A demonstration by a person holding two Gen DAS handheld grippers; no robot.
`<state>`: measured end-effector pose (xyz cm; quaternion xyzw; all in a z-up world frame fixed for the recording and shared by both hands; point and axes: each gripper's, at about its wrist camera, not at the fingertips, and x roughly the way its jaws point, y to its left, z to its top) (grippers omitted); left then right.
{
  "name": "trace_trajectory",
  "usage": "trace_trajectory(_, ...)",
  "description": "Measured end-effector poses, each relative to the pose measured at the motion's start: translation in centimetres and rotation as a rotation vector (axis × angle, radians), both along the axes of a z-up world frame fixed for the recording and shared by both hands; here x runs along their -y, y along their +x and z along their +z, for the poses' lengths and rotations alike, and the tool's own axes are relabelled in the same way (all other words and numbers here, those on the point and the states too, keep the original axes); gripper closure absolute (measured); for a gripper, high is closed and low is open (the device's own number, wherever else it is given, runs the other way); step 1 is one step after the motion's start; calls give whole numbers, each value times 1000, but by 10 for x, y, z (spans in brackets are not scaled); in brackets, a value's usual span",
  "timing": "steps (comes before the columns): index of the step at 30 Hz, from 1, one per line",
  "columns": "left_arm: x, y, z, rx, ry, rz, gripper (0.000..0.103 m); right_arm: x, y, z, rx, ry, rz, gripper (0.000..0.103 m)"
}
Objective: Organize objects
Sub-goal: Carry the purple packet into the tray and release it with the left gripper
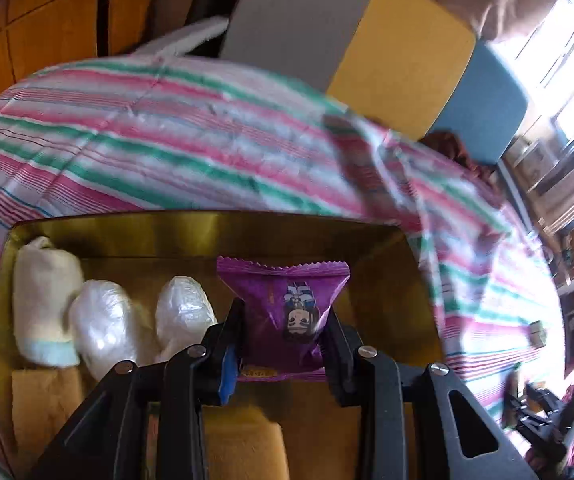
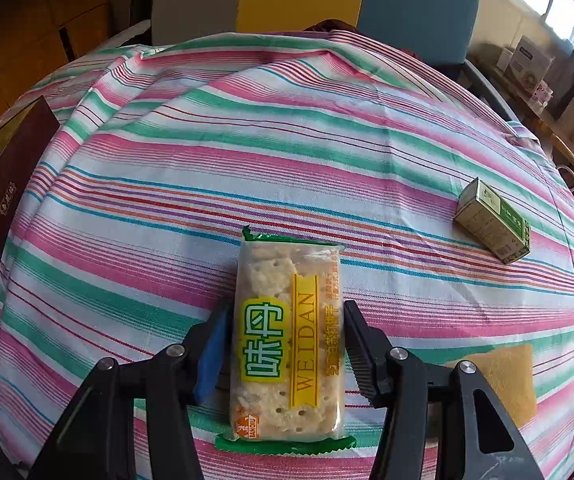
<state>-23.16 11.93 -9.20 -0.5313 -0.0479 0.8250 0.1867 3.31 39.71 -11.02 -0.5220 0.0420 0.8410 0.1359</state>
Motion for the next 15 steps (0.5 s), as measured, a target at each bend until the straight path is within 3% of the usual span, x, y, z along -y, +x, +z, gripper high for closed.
trace_trajectory(3, 1, -6, -12, 41, -23, 18, 64, -1, -1, 0, -1, -1, 2, 47)
trace_trajectory(7, 5, -2, -8, 10, -44, 25, 61, -1, -2, 0, -3, -1, 3, 47)
trace_trajectory(11, 10, 11, 6, -48, -59, 23, 61, -1, -3, 0, -4, -1, 5, 47)
trace_trajectory(15, 16, 36, 30, -158, -85, 25, 61, -1, -4, 0, -6, -2, 5, 47)
